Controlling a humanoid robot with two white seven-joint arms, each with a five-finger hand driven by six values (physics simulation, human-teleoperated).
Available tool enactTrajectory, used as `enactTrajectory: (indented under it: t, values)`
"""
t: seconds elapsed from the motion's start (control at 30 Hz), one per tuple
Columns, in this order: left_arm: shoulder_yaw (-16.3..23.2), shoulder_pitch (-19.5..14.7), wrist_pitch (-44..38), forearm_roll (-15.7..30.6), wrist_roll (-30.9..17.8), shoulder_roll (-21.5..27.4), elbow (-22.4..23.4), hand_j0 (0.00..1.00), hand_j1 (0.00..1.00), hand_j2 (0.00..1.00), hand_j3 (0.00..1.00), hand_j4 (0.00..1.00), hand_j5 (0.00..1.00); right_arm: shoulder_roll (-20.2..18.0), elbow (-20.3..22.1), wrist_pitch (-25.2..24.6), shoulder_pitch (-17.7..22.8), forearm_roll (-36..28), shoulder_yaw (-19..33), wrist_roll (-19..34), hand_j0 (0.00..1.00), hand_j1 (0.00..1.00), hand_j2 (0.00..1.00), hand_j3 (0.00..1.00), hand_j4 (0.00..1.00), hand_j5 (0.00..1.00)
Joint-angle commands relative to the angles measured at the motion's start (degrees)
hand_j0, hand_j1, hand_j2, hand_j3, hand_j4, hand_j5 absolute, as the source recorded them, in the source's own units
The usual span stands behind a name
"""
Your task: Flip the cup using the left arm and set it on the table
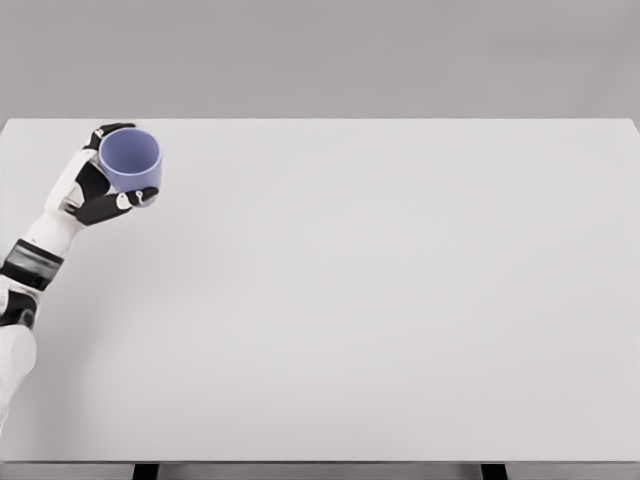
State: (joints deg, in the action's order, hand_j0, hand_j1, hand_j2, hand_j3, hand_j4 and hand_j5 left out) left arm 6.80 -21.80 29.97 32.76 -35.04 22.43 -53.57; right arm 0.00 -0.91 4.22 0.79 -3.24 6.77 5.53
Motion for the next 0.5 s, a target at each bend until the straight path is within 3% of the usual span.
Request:
enactTrajectory:
  t: [0.0,0.17,0.47]
  values:
    - [-0.2,-0.1,-1.7,3.8,0.0,-0.9,2.3,0.40,0.40,0.40,0.40,0.40,0.40,0.0,0.0,0.0,0.0,0.1,0.0,0.0,1.00,1.00,1.00,1.00,1.00,1.00]
    - [-0.2,-0.2,-10.2,4.9,0.0,-0.9,2.9,0.40,0.40,0.40,0.40,0.40,0.40,0.0,-0.1,0.0,0.0,0.0,0.0,0.0,1.00,1.00,1.00,1.00,1.00,1.00]
    - [0.3,-0.1,-14.2,4.2,0.0,-0.9,3.0,0.41,0.41,0.41,0.41,0.41,0.41,0.0,0.0,0.0,0.0,0.0,0.0,0.0,1.00,1.00,1.00,1.00,1.00,1.00]
